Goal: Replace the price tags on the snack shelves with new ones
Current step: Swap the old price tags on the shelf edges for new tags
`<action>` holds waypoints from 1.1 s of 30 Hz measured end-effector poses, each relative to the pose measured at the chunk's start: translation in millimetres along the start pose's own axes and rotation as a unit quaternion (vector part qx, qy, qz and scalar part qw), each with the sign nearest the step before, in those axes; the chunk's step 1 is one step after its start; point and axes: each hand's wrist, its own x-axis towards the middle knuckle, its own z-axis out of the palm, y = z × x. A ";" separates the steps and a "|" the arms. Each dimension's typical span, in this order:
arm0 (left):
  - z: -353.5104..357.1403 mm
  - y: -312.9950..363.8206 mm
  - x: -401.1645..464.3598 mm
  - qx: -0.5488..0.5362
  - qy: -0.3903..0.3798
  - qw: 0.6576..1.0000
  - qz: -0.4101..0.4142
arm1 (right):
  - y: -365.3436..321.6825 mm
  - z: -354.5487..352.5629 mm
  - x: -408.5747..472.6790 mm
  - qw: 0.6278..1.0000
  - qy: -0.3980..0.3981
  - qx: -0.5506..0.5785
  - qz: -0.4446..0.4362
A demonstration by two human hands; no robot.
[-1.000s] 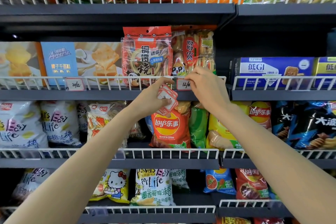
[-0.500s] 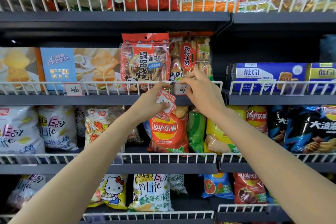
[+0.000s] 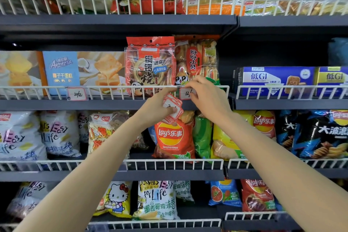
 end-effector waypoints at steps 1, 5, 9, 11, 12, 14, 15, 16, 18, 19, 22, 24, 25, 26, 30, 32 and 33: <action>0.8 0.1 0.0 -0.004 -0.001 1.000 0.000 | 0.1 0.2 -0.3 1.000 -0.002 0.001 0.001; 2.0 1.5 -1.0 -0.008 0.005 1.000 0.003 | -1.3 0.5 -1.4 1.000 -0.003 0.001 0.010; 5.4 4.2 -4.6 -0.003 0.033 0.999 0.010 | -2.3 3.9 -5.9 1.000 0.008 -0.006 0.018; 6.8 7.7 -8.3 -0.011 0.076 0.997 0.013 | -0.9 6.9 -8.5 1.000 0.011 0.000 0.017; 7.2 9.7 -10.0 -0.018 0.099 0.995 0.015 | -0.2 8.0 -9.7 1.000 0.012 0.007 0.019; 7.9 14.0 -13.1 -0.033 0.133 0.990 0.026 | 0.6 8.8 -11.7 0.999 0.011 0.029 0.028; 8.6 16.0 -14.4 -0.041 0.141 0.989 0.032 | 0.5 8.6 -12.8 0.998 0.013 0.047 0.038; 9.7 17.6 -14.9 -0.051 0.145 0.987 0.036 | 0.3 8.4 -13.8 0.996 0.018 0.074 0.053; 12.7 20.4 -14.4 -0.081 0.139 0.986 0.034 | -0.3 5.7 -15.9 0.983 0.033 0.156 0.091; 14.6 22.6 -14.3 -0.101 0.132 0.986 0.033 | 0.3 3.4 -17.1 0.972 0.039 0.206 0.109; 23.5 28.1 -14.6 -0.130 0.112 0.984 0.048 | 4.2 -9.5 -25.1 0.925 0.027 0.351 0.143; 32.2 31.0 -14.6 -0.133 0.101 0.983 0.076 | 9.4 -18.5 -34.7 0.911 0.024 0.378 0.162; 37.1 34.0 -14.6 -0.129 0.095 0.983 0.089 | 12.6 -22.2 -39.9 0.909 0.027 0.380 0.172; 42.4 36.8 -13.3 -0.124 0.090 0.983 0.100 | 16.7 -25.6 -44.5 0.907 0.034 0.378 0.183; 65.6 59.8 -8.3 -0.135 0.075 0.980 0.122 | 38.8 -44.4 -60.6 0.900 0.065 0.375 0.214; 79.2 76.3 -5.9 -0.143 0.067 0.979 0.129 | 53.2 -56.9 -68.0 0.899 0.072 0.374 0.216; 86.5 85.3 -4.7 -0.147 0.065 0.978 0.132 | 60.9 -63.8 -71.8 0.903 0.076 0.365 0.211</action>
